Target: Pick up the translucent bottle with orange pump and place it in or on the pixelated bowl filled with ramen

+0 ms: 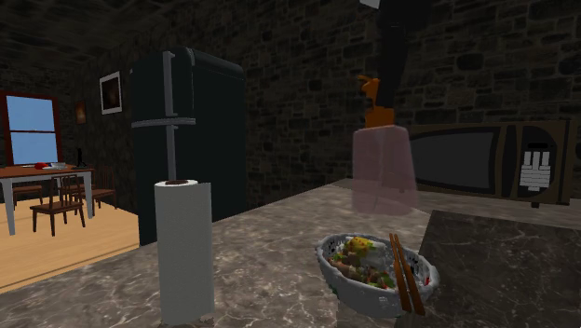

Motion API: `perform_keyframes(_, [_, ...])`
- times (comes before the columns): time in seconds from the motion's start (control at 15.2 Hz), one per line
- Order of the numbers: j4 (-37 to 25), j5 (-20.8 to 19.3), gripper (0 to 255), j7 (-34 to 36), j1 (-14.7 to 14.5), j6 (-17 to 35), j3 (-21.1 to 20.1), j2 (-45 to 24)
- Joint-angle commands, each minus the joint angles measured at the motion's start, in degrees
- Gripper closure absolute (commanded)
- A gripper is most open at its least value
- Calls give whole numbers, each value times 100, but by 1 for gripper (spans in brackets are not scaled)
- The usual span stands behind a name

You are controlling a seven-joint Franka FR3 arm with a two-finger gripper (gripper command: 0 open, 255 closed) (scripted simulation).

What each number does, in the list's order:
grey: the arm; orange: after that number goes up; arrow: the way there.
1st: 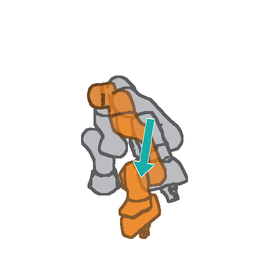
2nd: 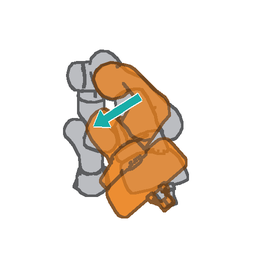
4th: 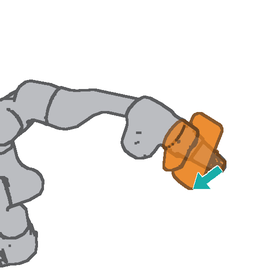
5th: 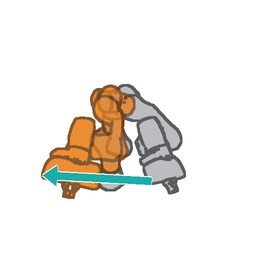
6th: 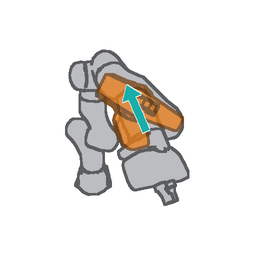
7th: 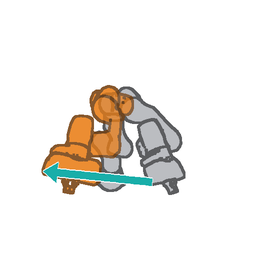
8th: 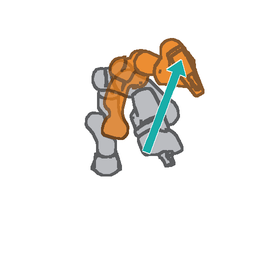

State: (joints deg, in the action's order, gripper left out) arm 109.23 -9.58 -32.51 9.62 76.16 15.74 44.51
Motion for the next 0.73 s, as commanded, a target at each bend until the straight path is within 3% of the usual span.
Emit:
perform_keyframes(0.0, [261,-13,255,27,15,157,-4,105])
perform_keyframes(0.66, [1183,-98,255,67,86,684,37,502])
